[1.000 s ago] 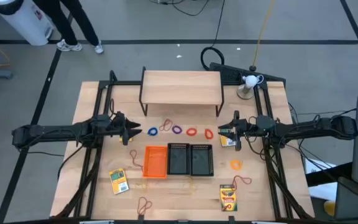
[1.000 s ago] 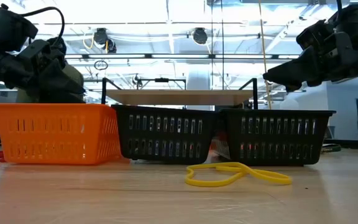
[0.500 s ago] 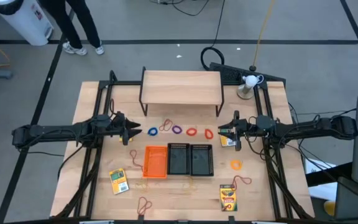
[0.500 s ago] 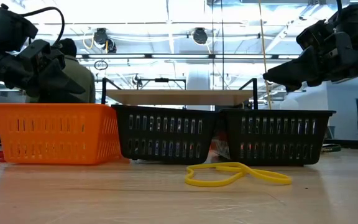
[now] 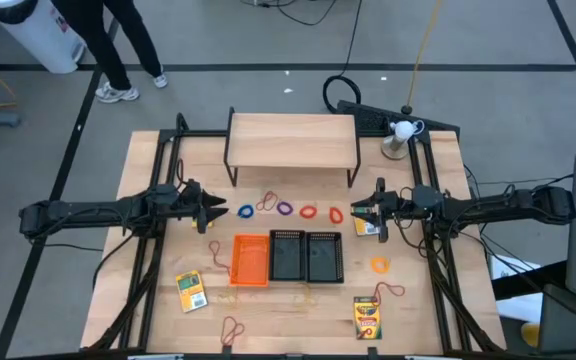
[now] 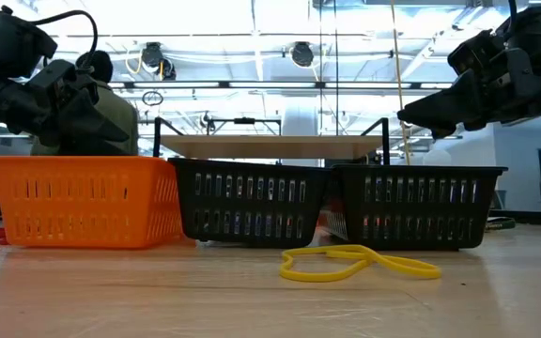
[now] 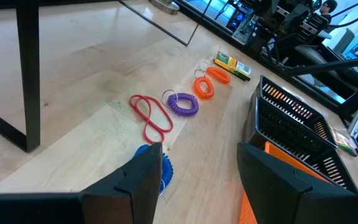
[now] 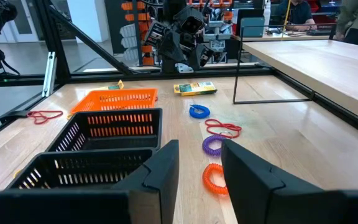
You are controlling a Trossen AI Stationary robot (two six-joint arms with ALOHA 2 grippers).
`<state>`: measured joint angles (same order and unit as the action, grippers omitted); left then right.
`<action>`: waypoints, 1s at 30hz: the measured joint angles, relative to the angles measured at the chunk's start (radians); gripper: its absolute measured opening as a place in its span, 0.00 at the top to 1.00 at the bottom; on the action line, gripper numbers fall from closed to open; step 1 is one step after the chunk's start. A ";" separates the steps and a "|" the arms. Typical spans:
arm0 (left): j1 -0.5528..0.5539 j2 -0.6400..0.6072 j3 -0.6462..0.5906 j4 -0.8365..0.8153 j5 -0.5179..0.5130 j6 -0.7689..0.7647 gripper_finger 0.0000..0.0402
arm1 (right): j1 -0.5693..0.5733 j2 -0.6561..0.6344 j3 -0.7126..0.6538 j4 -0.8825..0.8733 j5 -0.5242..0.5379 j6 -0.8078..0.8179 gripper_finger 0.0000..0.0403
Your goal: Pick & Place Office Desk Supplies
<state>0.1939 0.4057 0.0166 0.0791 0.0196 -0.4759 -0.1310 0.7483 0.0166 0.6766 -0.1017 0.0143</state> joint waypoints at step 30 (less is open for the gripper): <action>0.000 0.000 0.000 0.003 -0.088 0.093 0.48 | 0.000 0.000 0.000 0.018 -0.001 0.000 0.73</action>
<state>0.1940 0.4057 0.0163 0.0817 -0.0688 -0.3824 -0.1312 0.7486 0.0166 0.6943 -0.1025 0.0147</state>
